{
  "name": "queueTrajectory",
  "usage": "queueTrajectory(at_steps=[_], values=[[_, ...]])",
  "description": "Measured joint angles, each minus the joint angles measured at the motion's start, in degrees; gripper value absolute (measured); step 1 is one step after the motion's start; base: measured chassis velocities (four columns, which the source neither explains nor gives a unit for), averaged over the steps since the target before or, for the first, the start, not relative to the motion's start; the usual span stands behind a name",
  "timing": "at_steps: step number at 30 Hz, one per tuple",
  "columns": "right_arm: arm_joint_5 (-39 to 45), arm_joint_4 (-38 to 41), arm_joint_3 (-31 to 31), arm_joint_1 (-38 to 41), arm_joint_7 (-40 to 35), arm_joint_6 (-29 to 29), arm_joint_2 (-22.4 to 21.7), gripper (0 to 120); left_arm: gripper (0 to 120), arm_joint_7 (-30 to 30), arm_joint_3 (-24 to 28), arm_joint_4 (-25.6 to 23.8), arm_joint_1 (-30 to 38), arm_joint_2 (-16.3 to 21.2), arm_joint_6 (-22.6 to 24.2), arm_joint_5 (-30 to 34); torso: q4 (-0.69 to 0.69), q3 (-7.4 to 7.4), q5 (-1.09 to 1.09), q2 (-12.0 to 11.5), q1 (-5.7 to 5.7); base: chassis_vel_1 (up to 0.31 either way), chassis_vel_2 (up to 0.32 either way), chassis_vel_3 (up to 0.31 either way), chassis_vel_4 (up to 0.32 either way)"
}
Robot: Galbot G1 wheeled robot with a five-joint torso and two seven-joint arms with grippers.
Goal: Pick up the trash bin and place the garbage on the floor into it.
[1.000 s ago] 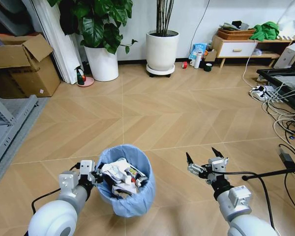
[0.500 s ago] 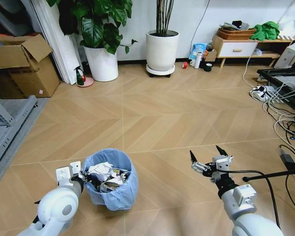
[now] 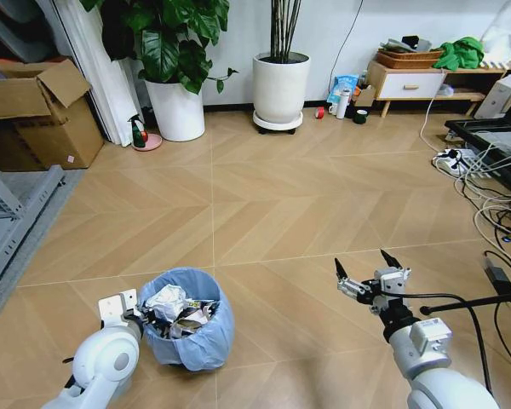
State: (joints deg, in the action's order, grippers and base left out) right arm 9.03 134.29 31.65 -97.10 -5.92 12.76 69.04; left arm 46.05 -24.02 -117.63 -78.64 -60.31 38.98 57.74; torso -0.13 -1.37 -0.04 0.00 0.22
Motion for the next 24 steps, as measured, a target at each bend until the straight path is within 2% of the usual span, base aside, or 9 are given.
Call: queueTrajectory(at_steps=[22,24], values=[[0.1,0.1,0.4,-0.3,-0.1,-0.1,0.1,100,0,-0.4,-0.2,1.5,0.2,-1.2,-1.6,0.6,0.00,0.00,0.00,0.0,0.00,0.000,0.000,0.000,0.000],[0.1,0.2,0.5,-0.4,-0.1,-0.2,0.1,100,11,-0.2,-0.3,1.4,0.0,-1.2,-1.7,0.6,0.00,0.00,0.01,0.0,0.00,0.000,0.000,0.000,0.000]])
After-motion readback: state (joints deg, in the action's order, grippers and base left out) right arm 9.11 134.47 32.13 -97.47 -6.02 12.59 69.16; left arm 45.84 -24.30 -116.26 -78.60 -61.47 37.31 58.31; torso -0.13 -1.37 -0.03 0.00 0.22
